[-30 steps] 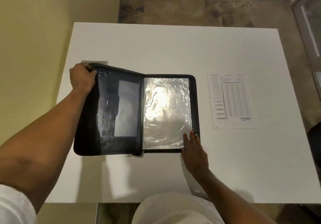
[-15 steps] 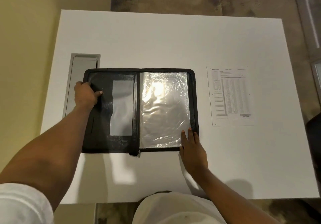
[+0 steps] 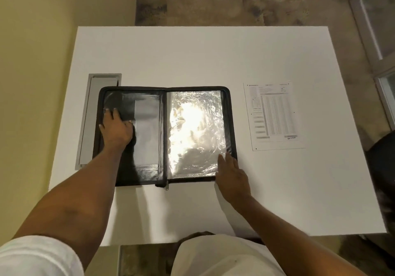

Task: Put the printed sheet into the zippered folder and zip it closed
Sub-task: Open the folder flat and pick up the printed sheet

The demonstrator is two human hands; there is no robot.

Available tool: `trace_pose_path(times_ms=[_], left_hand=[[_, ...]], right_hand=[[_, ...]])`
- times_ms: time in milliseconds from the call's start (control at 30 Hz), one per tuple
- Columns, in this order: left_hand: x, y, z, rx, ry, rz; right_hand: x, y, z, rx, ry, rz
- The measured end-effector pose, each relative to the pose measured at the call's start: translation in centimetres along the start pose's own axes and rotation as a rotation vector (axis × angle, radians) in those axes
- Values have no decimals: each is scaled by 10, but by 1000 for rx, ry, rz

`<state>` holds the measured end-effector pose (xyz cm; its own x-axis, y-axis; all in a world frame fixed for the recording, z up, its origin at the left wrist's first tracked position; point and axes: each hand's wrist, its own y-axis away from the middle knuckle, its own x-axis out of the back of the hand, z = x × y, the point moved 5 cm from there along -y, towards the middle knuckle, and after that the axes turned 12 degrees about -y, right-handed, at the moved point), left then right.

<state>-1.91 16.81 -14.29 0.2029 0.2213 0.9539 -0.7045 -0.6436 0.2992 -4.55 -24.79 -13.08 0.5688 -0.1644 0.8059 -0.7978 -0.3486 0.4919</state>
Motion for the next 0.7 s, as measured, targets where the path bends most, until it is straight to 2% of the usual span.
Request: trace_pose_path(times_ms=[233,300,500,700], left_hand=[[-4,72,85,-76,-15,119],[-7,94,120,-105,56,136],[-21,143,235,-179,297,93],[-37,165,337,-207,468,10]], right_hand=[[41,-11,16,100,-29,118],[60,-17,26,109,-65,181],[103,-38,85,84,-79,281],[147,-70,157,-42,-226,339]])
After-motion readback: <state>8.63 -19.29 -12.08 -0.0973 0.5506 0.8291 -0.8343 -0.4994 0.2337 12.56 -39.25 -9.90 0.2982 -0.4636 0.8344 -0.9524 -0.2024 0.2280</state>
